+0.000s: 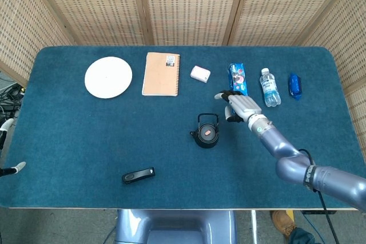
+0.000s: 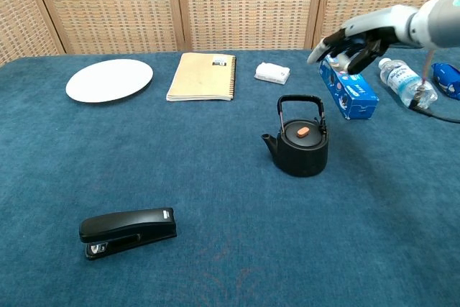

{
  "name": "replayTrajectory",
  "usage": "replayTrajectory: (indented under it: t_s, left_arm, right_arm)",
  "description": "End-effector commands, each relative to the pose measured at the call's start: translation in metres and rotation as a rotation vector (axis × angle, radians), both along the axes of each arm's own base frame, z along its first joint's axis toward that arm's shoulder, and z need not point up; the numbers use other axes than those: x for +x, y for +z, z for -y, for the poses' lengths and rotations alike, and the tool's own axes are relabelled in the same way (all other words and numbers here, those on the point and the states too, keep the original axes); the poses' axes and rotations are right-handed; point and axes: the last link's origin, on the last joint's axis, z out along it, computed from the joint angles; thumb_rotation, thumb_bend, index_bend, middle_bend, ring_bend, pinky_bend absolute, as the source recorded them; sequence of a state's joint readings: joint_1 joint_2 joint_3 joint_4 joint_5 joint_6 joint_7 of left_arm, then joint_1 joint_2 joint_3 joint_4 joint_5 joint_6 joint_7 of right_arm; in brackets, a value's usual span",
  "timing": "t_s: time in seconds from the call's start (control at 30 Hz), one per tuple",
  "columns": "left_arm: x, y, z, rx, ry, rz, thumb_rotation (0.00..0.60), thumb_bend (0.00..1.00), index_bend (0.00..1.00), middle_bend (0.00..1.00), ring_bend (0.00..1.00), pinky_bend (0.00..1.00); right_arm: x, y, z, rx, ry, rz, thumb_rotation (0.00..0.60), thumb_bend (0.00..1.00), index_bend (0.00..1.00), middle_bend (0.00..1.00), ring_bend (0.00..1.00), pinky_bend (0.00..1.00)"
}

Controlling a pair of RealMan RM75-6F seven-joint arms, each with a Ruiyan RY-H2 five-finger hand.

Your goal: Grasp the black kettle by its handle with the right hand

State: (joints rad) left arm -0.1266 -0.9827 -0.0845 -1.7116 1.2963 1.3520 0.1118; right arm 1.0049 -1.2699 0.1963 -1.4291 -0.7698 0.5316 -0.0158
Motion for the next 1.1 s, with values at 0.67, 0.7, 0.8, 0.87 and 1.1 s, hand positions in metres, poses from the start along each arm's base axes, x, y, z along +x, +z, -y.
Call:
replayTrajectory:
  t_s: [0.67,0.7,0.8,0.87,1.1]
  left_arm:
    - [-0.003,-0.002,-0.004,-0.002,0.019,-0.004,0.600,0.00,0.00,0.00,0.00,0.00]
    - [-0.003,-0.002,-0.004,-0.002,0.018,-0.004,0.600,0.00,0.00,0.00,0.00,0.00]
    - [-0.003,-0.001,-0.003,-0.001,0.016,-0.003,0.600,0.00,0.00,0.00,0.00,0.00]
    - [-0.003,-0.001,-0.003,0.001,0.015,-0.001,0.600,0.00,0.00,0.00,0.00,0.00]
    - [-0.002,0.000,-0.003,0.001,0.013,0.003,0.600,0.00,0.00,0.00,0.00,0.00]
  right_arm:
    - [0.017,-0.043,0.003,0.051,-0.015,-0.075,0.600,1.00,0.28,0.43,0.31,0.00]
    - [0.018,-0.043,0.002,0.054,-0.014,-0.072,0.600,1.00,0.28,0.44,0.31,0.00]
    - [0.018,-0.043,0.000,0.066,-0.012,-0.072,0.600,1.00,0.32,0.47,0.31,0.00]
    - [0.019,-0.042,-0.001,0.071,-0.011,-0.071,0.600,1.00,0.34,0.48,0.31,0.00]
    - [0.022,-0.036,-0.005,0.077,-0.018,-0.035,0.600,1.00,0.36,0.49,0.31,0.00]
